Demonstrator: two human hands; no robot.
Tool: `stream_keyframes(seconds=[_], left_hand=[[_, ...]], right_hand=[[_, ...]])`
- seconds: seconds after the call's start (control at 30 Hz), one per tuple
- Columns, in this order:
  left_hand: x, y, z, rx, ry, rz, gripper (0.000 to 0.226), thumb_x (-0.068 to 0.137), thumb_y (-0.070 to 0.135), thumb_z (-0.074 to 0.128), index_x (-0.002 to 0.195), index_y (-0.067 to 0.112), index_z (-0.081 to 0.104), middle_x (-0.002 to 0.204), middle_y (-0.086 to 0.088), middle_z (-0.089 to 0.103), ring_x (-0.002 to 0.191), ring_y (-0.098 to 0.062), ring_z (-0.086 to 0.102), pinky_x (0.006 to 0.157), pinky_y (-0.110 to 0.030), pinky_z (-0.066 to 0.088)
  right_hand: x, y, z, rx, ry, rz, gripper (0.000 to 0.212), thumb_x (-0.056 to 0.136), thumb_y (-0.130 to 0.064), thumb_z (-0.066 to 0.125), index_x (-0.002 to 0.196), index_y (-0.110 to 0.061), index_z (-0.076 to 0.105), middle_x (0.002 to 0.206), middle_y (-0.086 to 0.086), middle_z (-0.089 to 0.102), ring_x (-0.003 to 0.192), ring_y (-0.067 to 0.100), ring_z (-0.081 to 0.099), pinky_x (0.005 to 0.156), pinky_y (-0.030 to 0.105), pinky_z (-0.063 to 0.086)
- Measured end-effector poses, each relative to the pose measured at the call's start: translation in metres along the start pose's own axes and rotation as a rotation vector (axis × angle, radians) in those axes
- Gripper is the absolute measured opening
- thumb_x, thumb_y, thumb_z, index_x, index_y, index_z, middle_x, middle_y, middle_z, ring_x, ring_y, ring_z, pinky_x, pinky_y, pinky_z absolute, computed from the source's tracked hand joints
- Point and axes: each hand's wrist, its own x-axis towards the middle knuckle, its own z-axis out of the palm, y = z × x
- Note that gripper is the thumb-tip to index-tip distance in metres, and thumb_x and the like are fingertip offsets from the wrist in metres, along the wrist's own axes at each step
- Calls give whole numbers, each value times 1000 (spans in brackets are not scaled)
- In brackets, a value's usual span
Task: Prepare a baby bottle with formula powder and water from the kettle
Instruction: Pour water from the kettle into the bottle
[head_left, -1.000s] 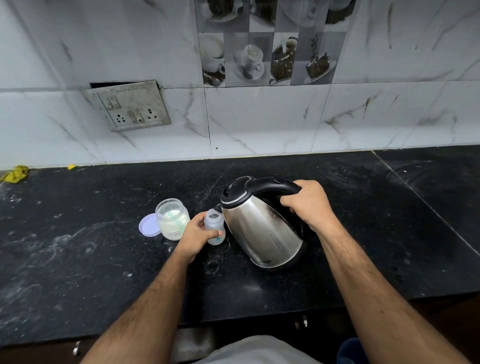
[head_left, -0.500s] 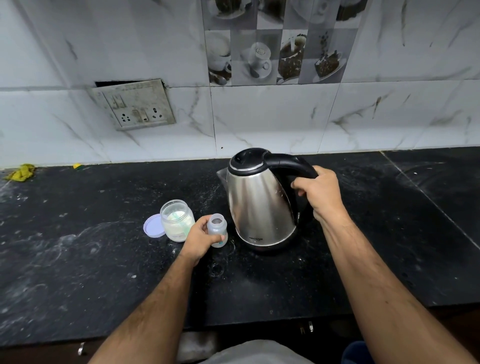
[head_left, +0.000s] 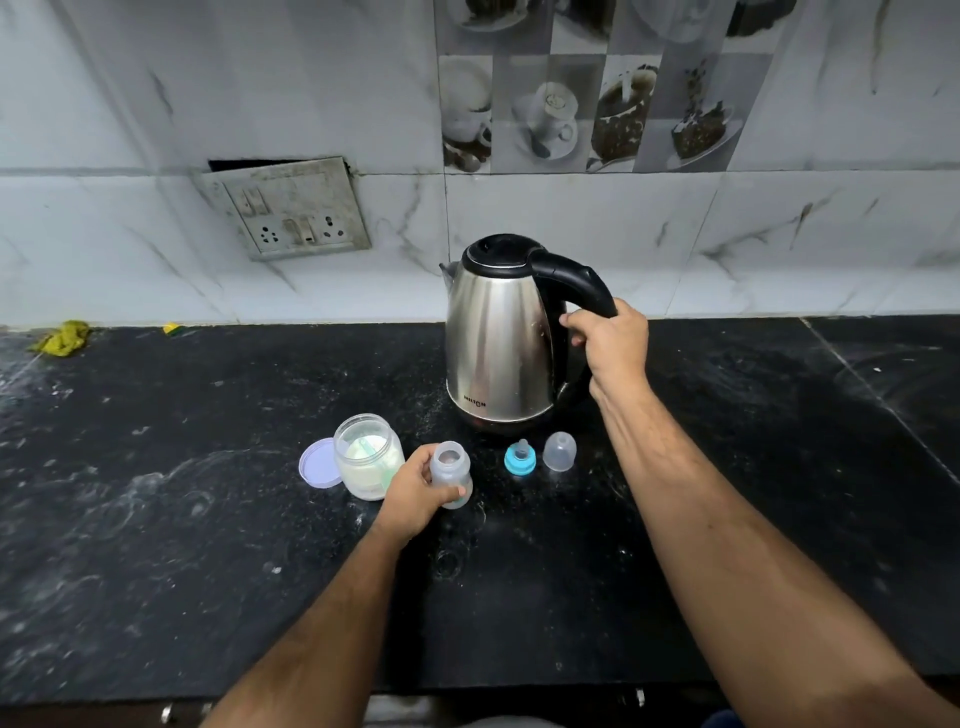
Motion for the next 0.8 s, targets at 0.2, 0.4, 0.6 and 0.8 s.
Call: stream_keyframes(seconds=[0.2, 0.4, 0.6, 0.8], left_hand=[[1, -1, -1, 94, 6, 45, 53, 73, -4, 80, 111, 24, 57, 107, 5, 68, 96, -3, 63, 85, -11, 46], [6, -3, -2, 110, -2, 41, 54, 73, -2, 80, 111, 26, 56, 109, 3, 68, 99, -8, 64, 92, -18, 48], [11, -4, -2, 101, -13, 32, 53, 73, -3, 80, 110, 27, 56, 107, 6, 68, 98, -6, 64, 87, -11, 47], [16, -6, -6, 81, -46, 5, 54, 72, -1, 81, 115, 24, 58, 112, 2, 69, 107, -15, 66, 97, -24, 50]], right_hand=[[28, 16, 33, -42, -36, 49, 29, 66, 7, 70, 63, -17, 55, 52, -1, 50, 45, 10, 45, 49, 24, 39], [46, 40, 52, -63, -47, 122, 30, 65, 10, 66, 66, -18, 57, 56, -4, 53, 52, 10, 49, 51, 22, 42], [60, 60, 56, -51, -121, 147, 34, 65, 16, 63, 74, -17, 61, 66, -1, 58, 63, 11, 56, 58, 20, 46], [73, 83, 49, -50, -174, 193, 39, 64, 20, 56, 76, -16, 63, 63, -3, 58, 65, 13, 54, 64, 25, 46]])
